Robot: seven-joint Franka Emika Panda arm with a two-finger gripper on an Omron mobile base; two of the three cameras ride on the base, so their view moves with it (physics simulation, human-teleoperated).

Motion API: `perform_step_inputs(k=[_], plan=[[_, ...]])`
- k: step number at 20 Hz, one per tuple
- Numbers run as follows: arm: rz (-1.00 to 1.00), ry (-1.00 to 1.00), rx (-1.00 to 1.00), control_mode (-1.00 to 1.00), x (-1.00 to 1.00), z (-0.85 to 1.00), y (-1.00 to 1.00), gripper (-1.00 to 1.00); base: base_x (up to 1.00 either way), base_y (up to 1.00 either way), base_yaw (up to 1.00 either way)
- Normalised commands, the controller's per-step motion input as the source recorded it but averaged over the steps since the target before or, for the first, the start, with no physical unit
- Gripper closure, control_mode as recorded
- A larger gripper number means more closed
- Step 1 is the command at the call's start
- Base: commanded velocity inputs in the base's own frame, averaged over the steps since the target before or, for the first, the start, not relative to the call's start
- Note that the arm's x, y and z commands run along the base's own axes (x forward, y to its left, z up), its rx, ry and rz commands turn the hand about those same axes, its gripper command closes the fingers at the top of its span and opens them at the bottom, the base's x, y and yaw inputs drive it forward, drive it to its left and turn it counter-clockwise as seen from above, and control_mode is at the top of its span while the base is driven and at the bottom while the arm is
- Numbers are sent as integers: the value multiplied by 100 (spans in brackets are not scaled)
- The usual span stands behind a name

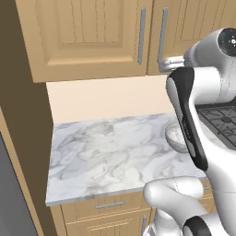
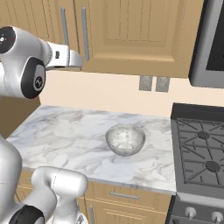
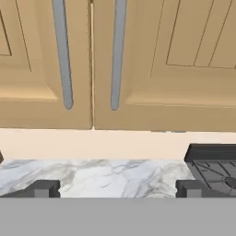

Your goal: Open the cabinet. Pick the kiwi and peach from the cabinet and place them into the bowl. Then close the cabinet.

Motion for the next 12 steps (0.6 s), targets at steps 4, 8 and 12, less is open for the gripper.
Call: perform_step_inputs(k=[4,8,12], plan=[[-6,-12,0,-100,0,30,0,-100,0,0,0],[-2,-4,2,-100,0,31,-3,-100,0,0,0],[0,-2,2,-100,0,19,-5,-100,0,0,0]])
